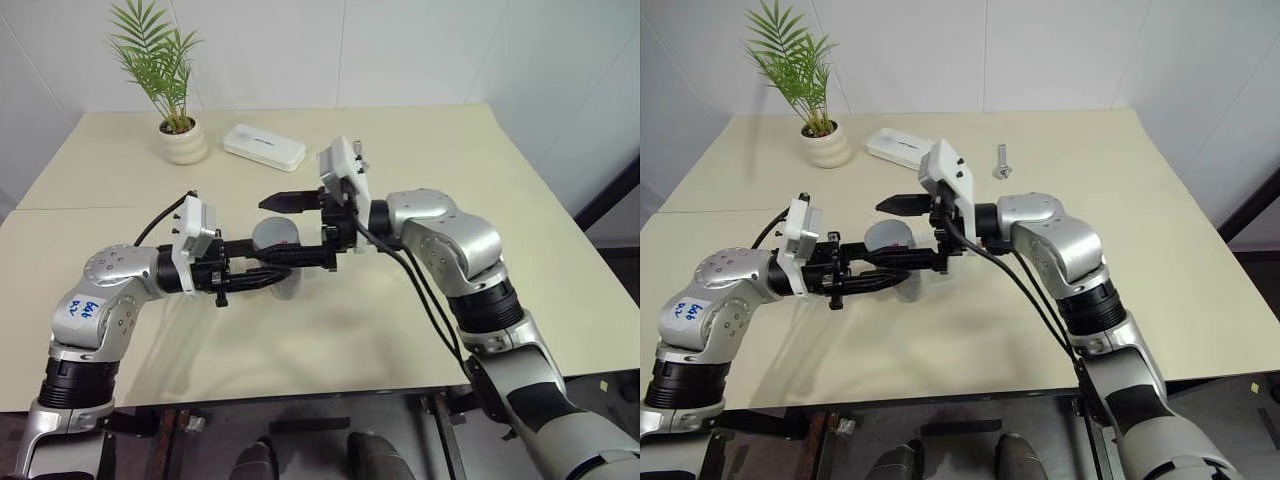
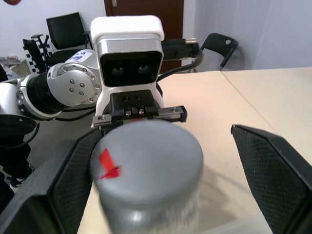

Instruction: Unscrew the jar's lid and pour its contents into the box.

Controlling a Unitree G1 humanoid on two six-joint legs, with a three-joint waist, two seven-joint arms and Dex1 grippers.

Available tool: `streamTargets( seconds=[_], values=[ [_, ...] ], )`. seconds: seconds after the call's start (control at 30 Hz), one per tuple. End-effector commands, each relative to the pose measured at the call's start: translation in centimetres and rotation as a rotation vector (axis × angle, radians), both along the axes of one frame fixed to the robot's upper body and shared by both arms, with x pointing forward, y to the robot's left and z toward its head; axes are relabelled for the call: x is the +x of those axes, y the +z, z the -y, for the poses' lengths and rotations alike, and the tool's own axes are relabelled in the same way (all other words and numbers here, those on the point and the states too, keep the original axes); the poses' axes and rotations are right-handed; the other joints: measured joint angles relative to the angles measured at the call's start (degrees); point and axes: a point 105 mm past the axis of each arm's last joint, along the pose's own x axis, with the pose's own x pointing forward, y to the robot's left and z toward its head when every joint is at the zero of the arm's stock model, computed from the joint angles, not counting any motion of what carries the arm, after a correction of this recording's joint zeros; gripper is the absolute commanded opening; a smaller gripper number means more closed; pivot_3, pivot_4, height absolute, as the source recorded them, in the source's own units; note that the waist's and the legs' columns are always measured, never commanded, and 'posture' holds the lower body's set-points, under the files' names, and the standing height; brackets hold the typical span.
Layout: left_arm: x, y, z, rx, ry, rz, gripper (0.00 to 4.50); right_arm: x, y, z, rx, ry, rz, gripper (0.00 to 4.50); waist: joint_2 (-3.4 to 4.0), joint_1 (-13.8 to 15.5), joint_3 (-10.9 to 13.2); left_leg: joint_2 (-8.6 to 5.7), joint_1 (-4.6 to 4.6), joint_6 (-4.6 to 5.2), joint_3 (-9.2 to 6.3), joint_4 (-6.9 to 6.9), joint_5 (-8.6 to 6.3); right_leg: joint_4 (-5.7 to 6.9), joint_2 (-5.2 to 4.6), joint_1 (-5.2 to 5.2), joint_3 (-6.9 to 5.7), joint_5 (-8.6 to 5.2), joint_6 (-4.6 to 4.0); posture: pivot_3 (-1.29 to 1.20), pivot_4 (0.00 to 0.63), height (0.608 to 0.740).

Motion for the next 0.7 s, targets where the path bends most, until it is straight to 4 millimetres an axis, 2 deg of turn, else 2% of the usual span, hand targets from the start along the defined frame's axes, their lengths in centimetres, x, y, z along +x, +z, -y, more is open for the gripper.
streamTargets(
  seconds=[0.03,0.17,0.33,0.5,0.6,0.7],
  values=[
    [-1.1,0.8,0.3,0.008,-0.059,0.046,1.86,2.1,0.9,4.5,0.034,-0.126,0.038,4.46,0.00,0.0,0.0,0.00,0.00,0.00,0.00,-0.01,0.00,0.00,0.00,0.00,0.00,0.00,0.00,0.00,0.150,0.740],
    [-1.1,0.8,0.1,0.004,-0.049,0.050,1.86,2.7,0.7,7.0,0.028,-0.154,0.008,4.46,-0.01,0.4,0.0,-0.03,-0.01,0.02,0.06,0.00,-0.01,-0.16,-0.02,0.02,0.03,0.03,0.06,0.00,0.150,0.740],
    [-1.1,0.6,-0.1,0.004,-0.036,0.048,1.86,2.3,1.1,7.6,0.051,-0.140,-0.013,4.46,-0.01,-0.4,0.0,-0.01,0.06,0.13,0.16,-0.02,-0.08,-0.11,0.03,0.00,0.18,0.03,0.05,0.00,0.150,0.740],
    [-1.0,0.6,-0.3,0.012,-0.028,0.047,1.86,0.0,1.9,5.7,0.084,-0.016,-0.026,4.46,-0.01,-0.2,0.0,0.01,0.04,0.14,0.16,-0.01,-0.08,-0.09,0.03,-0.02,0.19,0.02,0.05,0.00,0.150,0.740],
    [-0.8,0.6,-0.2,0.017,-0.024,0.046,1.86,-1.6,2.5,3.4,0.093,0.044,-0.019,4.46,-0.01,-0.2,0.0,0.01,0.04,0.14,0.16,0.01,-0.09,-0.08,0.03,-0.02,0.19,0.03,0.06,0.00,0.150,0.740],
    [-0.8,0.5,-0.1,0.018,-0.025,0.040,1.86,-2.7,2.2,1.6,0.083,0.072,-0.034,4.46,-0.01,-0.1,0.0,0.00,0.05,0.14,0.16,0.01,-0.08,-0.03,0.04,-0.03,0.19,0.02,0.05,0.00,0.150,0.740]
  ],
)
